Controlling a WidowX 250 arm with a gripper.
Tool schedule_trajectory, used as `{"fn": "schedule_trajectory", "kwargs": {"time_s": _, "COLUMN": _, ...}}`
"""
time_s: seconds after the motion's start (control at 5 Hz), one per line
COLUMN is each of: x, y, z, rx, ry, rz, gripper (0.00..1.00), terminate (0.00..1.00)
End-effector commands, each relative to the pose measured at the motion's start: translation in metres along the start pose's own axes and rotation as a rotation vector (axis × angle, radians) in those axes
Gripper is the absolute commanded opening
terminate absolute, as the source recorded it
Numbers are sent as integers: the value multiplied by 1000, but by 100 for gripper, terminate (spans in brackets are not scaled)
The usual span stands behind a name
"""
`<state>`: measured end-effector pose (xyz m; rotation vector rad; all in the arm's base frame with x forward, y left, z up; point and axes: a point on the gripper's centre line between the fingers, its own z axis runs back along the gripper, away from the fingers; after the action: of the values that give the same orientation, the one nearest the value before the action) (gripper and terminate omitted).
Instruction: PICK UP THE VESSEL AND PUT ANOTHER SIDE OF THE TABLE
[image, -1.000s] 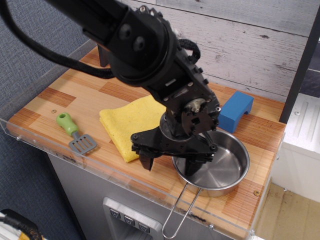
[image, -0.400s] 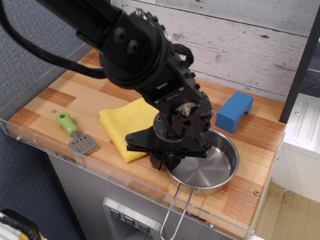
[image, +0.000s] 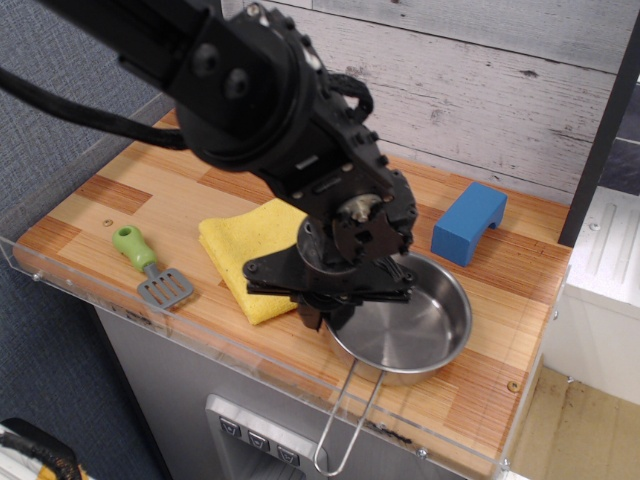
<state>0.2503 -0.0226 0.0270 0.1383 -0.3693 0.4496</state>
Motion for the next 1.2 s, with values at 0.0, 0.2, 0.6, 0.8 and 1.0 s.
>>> {"fn": "schedule_trajectory", "kwargs": {"time_s": 0.0, "x": 9, "y": -22, "z": 43, "rx": -122, "ry": -50, "rz": -21, "gripper": 0, "terminate": 0}}
{"fn": "schedule_trajectory", "kwargs": {"time_s": 0.2, "x": 13, "y": -39, "z": 83, "rx": -191, "ry": -109, "rz": -54, "gripper": 0, "terminate": 0}}
{"fn": "schedule_trajectory", "kwargs": {"time_s": 0.6, "x": 57, "y": -32, "z": 152, "rx": -249, "ry": -250, "rz": -3, "gripper": 0, "terminate": 0}}
{"fn": "schedule_trajectory", "kwargs": {"time_s": 0.8, "x": 96, "y": -7, "z": 159, "rx": -224, "ry": -290, "rz": 79, "gripper": 0, "terminate": 0}}
{"fn": "schedule_trajectory", "kwargs": {"time_s": 1.0, "x": 131, "y": 21, "z": 155, "rx": -200, "ry": -298, "rz": 161, "gripper": 0, "terminate": 0}}
